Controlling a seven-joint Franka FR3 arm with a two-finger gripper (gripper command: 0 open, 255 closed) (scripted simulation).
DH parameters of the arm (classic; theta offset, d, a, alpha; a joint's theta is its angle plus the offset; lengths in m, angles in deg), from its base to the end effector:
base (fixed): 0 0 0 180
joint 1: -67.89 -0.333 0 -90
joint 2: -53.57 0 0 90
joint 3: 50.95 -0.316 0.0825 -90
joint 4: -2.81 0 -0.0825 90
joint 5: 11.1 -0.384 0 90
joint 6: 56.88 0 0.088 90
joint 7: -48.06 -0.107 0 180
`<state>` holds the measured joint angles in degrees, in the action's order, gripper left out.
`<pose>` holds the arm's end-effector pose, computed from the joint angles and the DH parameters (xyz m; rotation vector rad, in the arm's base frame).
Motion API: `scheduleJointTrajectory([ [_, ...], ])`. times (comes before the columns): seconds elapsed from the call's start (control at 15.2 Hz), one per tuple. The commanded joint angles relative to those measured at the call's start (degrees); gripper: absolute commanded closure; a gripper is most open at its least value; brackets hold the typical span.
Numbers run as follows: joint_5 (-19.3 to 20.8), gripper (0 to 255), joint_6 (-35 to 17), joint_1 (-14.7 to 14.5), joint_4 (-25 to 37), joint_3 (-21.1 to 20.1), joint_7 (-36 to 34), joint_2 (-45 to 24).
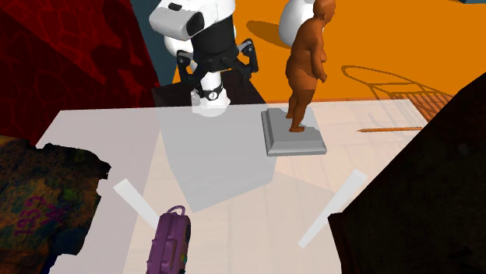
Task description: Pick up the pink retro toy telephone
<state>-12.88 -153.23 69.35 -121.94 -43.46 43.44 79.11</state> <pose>0.4081 -0.0689 0.5609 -3.0324 0.3456 0.0773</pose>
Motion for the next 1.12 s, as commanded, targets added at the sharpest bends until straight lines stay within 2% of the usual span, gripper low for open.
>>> scheduleJointTrajectory([
  [0.0,0.2,0,-1.4,0.4,2.3,1.0,0.9,-3.7],
  [0.59,-1.1,0,-4.2,2.3,18.3,5.0,4.7,-22.6],
  [1.06,-4.1,0,-2.4,5.2,35.6,7.2,7.5,-38.6],
])
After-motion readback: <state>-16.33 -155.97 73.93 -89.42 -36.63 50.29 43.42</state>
